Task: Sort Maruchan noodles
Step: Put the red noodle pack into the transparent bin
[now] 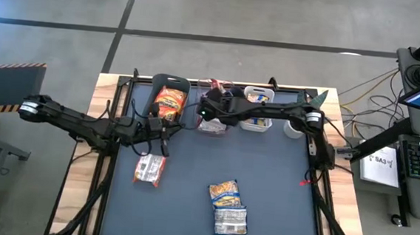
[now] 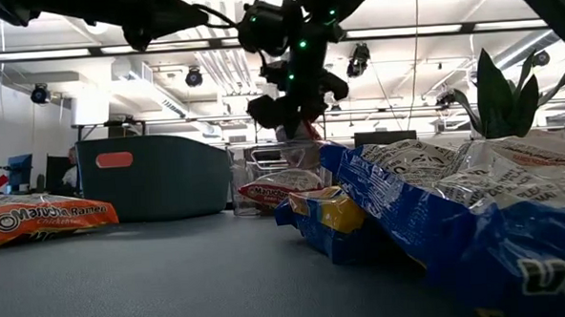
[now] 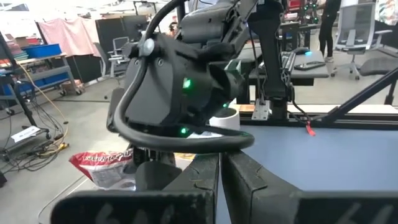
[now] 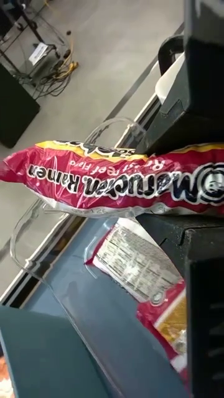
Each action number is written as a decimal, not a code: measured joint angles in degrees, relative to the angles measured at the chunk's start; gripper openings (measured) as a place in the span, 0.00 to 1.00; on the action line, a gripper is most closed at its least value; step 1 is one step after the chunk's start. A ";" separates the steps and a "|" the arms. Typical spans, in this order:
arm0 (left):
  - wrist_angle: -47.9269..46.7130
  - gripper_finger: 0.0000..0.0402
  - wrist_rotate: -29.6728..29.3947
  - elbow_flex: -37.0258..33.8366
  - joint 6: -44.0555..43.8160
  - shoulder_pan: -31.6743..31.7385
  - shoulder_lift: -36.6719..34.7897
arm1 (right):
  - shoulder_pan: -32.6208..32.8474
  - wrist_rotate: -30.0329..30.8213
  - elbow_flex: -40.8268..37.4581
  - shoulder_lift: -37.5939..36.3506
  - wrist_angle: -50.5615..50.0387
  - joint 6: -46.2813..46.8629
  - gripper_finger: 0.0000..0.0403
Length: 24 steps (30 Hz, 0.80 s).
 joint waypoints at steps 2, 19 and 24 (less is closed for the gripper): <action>-0.02 0.00 0.00 -0.03 0.00 0.02 0.00 | -0.34 0.01 0.96 1.00 0.02 0.49 0.29; 0.32 0.00 0.00 -0.09 -0.04 0.00 0.00 | -0.98 -4.53 6.17 6.55 1.65 1.33 0.51; 0.32 0.00 0.02 -0.09 -0.04 0.00 0.00 | -0.31 -8.10 8.93 6.55 2.78 -1.14 0.54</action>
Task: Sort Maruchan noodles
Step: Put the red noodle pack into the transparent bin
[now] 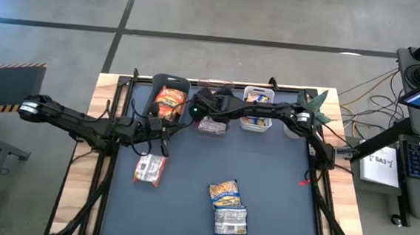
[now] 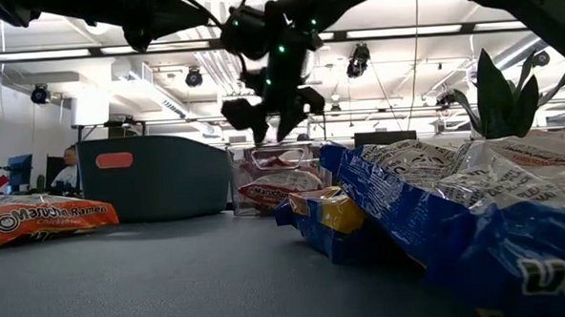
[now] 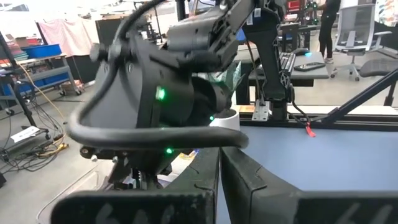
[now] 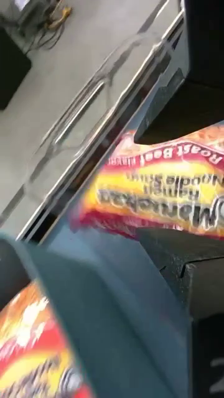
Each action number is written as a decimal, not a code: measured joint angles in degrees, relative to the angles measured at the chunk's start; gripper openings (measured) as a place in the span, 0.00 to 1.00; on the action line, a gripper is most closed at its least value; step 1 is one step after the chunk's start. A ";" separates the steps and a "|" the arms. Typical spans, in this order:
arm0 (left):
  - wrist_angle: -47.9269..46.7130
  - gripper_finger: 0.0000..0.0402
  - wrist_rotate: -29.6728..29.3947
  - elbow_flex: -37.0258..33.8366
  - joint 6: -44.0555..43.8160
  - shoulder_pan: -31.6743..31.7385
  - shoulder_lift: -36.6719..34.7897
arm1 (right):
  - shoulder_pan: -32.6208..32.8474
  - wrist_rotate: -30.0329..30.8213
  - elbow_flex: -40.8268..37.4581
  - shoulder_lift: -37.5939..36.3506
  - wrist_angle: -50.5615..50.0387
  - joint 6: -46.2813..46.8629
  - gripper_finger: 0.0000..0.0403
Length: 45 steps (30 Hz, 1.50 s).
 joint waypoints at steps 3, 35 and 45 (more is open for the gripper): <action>-0.15 0.00 0.04 0.00 -0.17 0.00 0.00 | 0.72 -0.11 1.77 0.00 0.25 -2.32 0.54; -1.56 0.00 0.09 0.00 -1.03 0.00 0.00 | -11.88 -33.33 -4.31 -0.31 10.21 -6.77 0.02; -1.59 0.00 0.07 0.00 -1.03 0.02 0.00 | -11.46 -20.31 -5.80 -0.64 11.99 -7.96 0.02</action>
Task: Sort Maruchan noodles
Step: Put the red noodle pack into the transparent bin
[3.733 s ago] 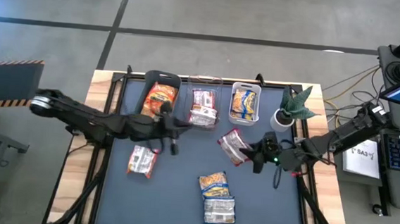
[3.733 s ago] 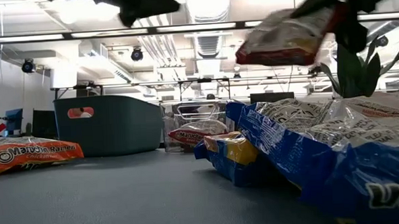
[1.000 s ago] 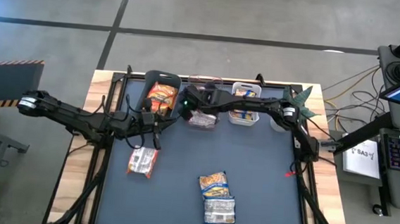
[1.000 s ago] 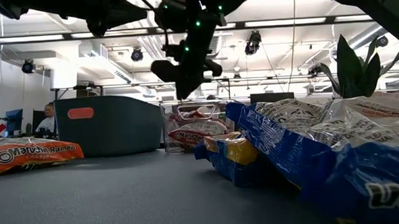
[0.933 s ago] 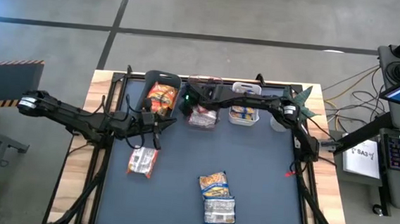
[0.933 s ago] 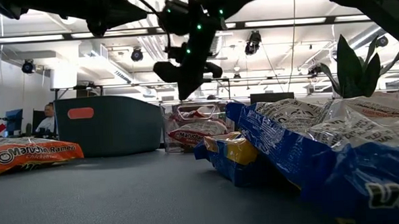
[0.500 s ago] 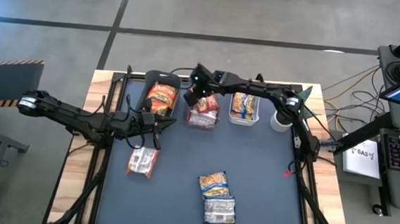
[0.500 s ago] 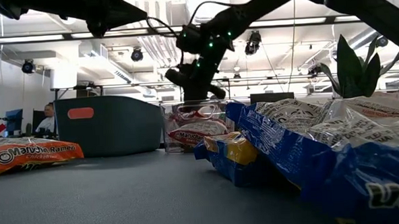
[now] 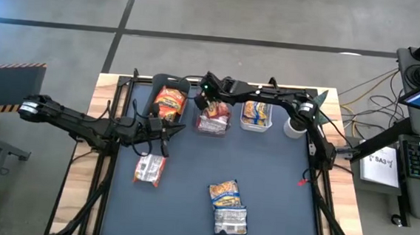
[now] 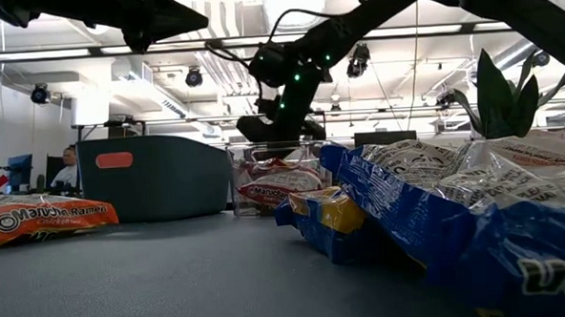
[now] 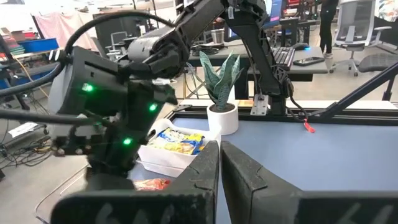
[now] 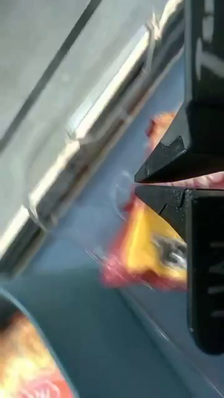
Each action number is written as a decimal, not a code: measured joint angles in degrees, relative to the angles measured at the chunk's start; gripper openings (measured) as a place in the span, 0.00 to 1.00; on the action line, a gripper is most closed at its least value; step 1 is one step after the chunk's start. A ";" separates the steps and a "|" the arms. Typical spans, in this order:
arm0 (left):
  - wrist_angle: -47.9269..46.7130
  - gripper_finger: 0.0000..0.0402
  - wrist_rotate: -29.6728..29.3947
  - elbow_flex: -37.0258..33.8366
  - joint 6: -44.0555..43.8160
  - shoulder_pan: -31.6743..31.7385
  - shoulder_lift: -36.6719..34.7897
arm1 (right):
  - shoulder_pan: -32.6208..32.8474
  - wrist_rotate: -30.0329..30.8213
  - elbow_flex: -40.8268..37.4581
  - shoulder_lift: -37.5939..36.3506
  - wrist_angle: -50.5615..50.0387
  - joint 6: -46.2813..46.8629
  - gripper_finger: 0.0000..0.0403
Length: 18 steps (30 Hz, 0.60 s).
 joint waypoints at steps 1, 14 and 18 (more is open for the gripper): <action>0.00 0.00 0.00 0.00 0.00 0.01 0.00 | 0.02 -1.71 0.59 -0.33 -2.03 -1.42 0.02; -0.59 0.00 -0.02 0.00 0.00 -0.02 0.00 | 2.45 -15.43 2.02 -1.92 -7.40 -4.95 0.02; -0.53 0.00 -0.03 0.00 0.00 -0.01 0.00 | 2.08 -13.54 1.73 0.35 -1.73 -3.79 0.02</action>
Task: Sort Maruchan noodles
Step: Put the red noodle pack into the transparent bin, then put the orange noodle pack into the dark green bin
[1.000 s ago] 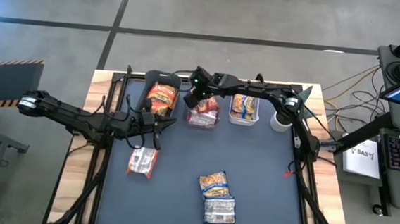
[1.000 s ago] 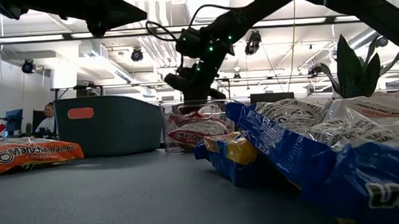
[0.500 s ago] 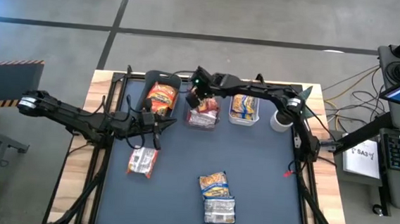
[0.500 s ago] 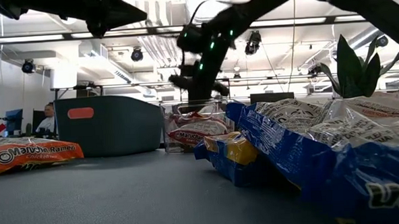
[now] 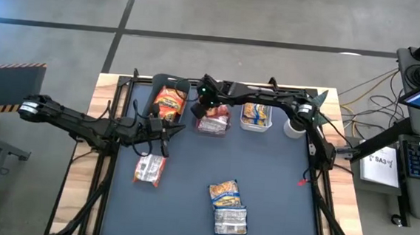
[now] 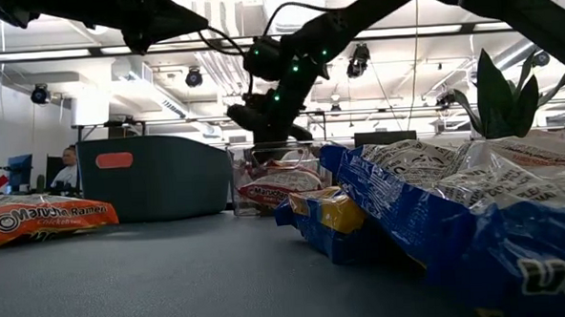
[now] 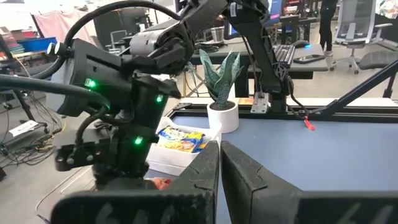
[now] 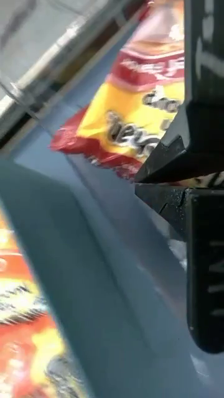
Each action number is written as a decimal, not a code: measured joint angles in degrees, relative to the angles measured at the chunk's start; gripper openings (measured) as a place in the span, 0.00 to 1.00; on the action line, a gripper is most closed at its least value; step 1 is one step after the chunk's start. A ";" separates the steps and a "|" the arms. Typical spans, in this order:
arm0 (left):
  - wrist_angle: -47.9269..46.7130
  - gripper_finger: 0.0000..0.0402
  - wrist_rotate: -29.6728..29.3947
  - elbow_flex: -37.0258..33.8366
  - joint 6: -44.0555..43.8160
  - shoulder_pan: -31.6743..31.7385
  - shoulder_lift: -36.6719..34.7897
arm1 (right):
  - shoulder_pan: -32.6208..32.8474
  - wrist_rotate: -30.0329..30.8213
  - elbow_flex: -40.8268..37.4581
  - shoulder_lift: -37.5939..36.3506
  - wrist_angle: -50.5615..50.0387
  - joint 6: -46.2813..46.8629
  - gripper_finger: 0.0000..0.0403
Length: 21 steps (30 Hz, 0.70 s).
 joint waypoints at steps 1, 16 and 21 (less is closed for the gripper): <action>0.01 0.00 -0.01 0.00 0.00 0.01 0.00 | 0.00 0.82 0.20 0.13 0.49 0.49 0.02; -0.01 0.00 -0.01 0.00 0.00 0.01 0.00 | -2.12 13.23 0.37 2.20 3.47 0.49 0.02; -0.31 0.00 -0.01 0.00 0.00 0.01 0.00 | -0.78 10.97 0.36 -2.05 -0.43 -0.33 0.02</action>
